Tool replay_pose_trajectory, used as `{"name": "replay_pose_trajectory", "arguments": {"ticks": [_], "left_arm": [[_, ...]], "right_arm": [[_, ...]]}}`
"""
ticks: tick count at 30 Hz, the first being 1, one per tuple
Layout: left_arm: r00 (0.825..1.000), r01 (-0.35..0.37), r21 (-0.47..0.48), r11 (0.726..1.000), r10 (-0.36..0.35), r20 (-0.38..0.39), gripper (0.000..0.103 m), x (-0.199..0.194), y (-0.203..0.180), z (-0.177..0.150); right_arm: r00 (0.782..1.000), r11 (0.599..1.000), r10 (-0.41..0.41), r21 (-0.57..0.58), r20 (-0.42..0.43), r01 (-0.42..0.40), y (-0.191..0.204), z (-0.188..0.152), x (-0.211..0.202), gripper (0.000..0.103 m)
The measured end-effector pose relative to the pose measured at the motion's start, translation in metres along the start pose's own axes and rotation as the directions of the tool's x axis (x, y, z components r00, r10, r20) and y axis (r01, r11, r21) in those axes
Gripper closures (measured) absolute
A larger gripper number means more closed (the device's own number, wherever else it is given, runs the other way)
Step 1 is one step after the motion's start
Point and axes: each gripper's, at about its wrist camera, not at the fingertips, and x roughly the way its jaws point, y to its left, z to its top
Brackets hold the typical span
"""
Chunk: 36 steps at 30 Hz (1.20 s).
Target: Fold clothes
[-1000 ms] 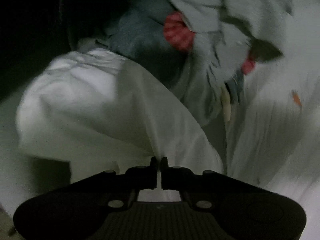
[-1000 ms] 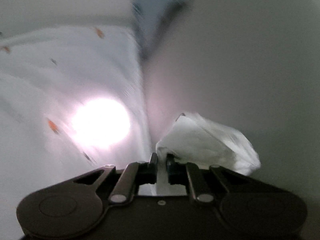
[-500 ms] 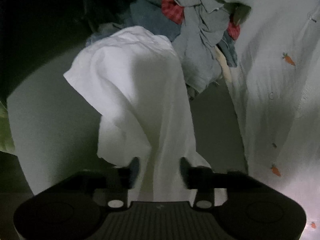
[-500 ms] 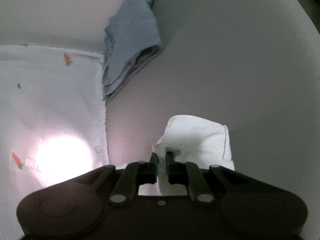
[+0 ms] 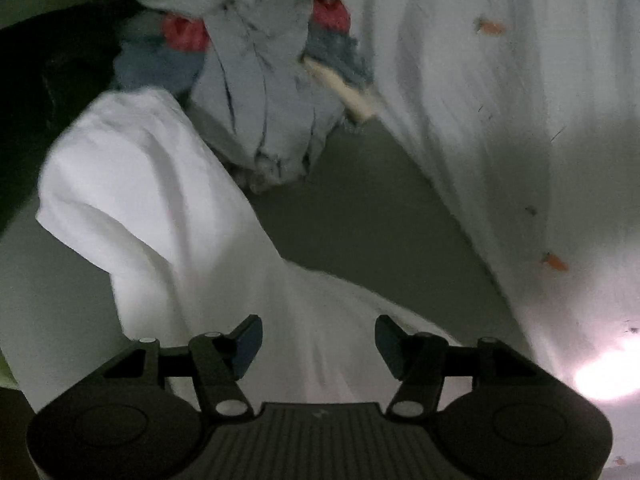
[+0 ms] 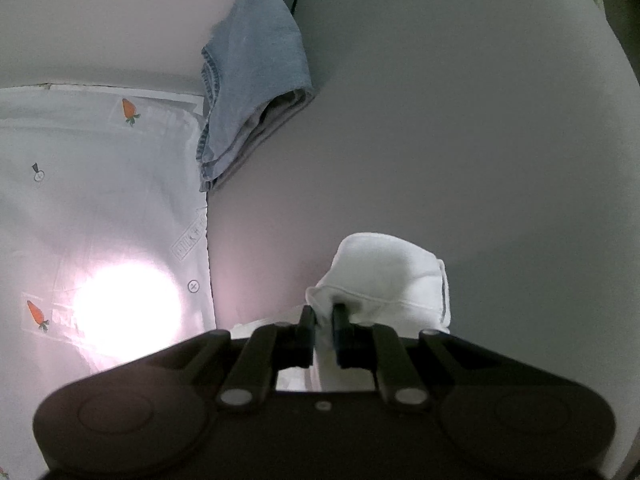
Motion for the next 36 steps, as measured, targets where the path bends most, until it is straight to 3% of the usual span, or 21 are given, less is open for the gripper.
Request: {"name": "replay_pose_trajectory", "arguments": {"ticks": [2, 5, 10, 11, 13, 14, 15, 16, 20, 22, 26, 29, 30, 32, 36], "left_arm": [[0.995, -0.087, -0.001, 0.996, 0.087, -0.047, 0.041, 0.023, -0.012, 0.003], [0.973, -0.215, 0.076, 0.974, 0.220, -0.074, 0.039, 0.051, -0.026, 0.001], [0.916, -0.373, 0.224, 0.900, 0.395, -0.063, 0.040, 0.087, -0.043, -0.015], [0.902, -0.402, 0.253, 0.880, 0.429, -0.058, 0.045, 0.094, -0.047, -0.018], [0.886, -0.441, 0.227, 0.868, 0.461, -0.041, 0.075, 0.099, -0.041, -0.025], [0.894, -0.433, 0.199, 0.879, 0.448, -0.033, 0.079, 0.095, -0.040, -0.027], [0.904, -0.418, 0.171, 0.892, 0.428, -0.020, 0.090, 0.089, -0.039, -0.028], [0.913, -0.403, 0.144, 0.904, 0.408, -0.006, 0.095, 0.083, -0.039, -0.029], [0.957, -0.290, 0.086, 0.953, 0.289, 0.030, 0.098, 0.050, -0.053, -0.010], [0.972, -0.227, 0.066, 0.972, 0.223, 0.069, 0.098, 0.035, -0.068, 0.004], [0.988, -0.059, 0.049, 0.997, 0.051, 0.146, 0.099, 0.009, -0.113, 0.051], [0.966, 0.108, 0.051, 0.993, -0.117, 0.231, 0.099, -0.021, -0.159, 0.095], [0.946, 0.166, 0.059, 0.984, -0.176, 0.272, 0.099, -0.038, -0.175, 0.105], [0.882, 0.306, 0.075, 0.949, -0.312, 0.352, 0.099, -0.077, -0.196, 0.123], [0.757, 0.469, 0.119, 0.875, -0.468, 0.456, 0.099, -0.137, -0.205, 0.128]], "right_arm": [[1.000, 1.000, 0.005, 0.009, -0.013, -0.004, -0.002, 0.004, 0.000, 0.093], [0.999, 1.000, 0.005, 0.019, -0.031, -0.004, -0.007, 0.010, 0.000, 0.093], [0.998, 0.999, -0.007, 0.040, -0.070, 0.010, -0.019, 0.020, -0.001, 0.093], [0.997, 0.999, -0.009, 0.043, -0.077, 0.013, -0.020, 0.021, 0.001, 0.093], [0.995, 0.999, -0.009, 0.050, -0.096, 0.014, -0.021, 0.024, 0.003, 0.093], [0.994, 0.999, -0.007, 0.048, -0.106, 0.012, -0.019, 0.025, 0.004, 0.093], [0.994, 0.999, 0.001, 0.041, -0.106, 0.004, -0.016, 0.026, 0.003, 0.093], [0.995, 1.000, 0.017, 0.028, -0.103, -0.014, -0.011, 0.026, 0.001, 0.093], [0.985, 0.989, 0.112, -0.081, -0.127, -0.123, 0.033, 0.024, 0.002, 0.093], [0.969, 0.973, 0.190, -0.101, -0.157, -0.207, 0.065, 0.021, 0.010, 0.093], [0.911, 0.917, 0.348, -0.124, -0.222, -0.380, 0.152, 0.011, 0.041, 0.094], [0.849, 0.857, 0.452, -0.129, -0.275, -0.499, 0.238, 0.000, 0.062, 0.095], [0.822, 0.830, 0.490, -0.131, -0.289, -0.542, 0.265, -0.005, 0.063, 0.095], [0.759, 0.762, 0.575, -0.140, -0.305, -0.633, 0.315, -0.013, 0.051, 0.096], [0.600, 0.580, 0.745, -0.161, -0.289, -0.798, 0.367, -0.009, 0.007, 0.097]]}}
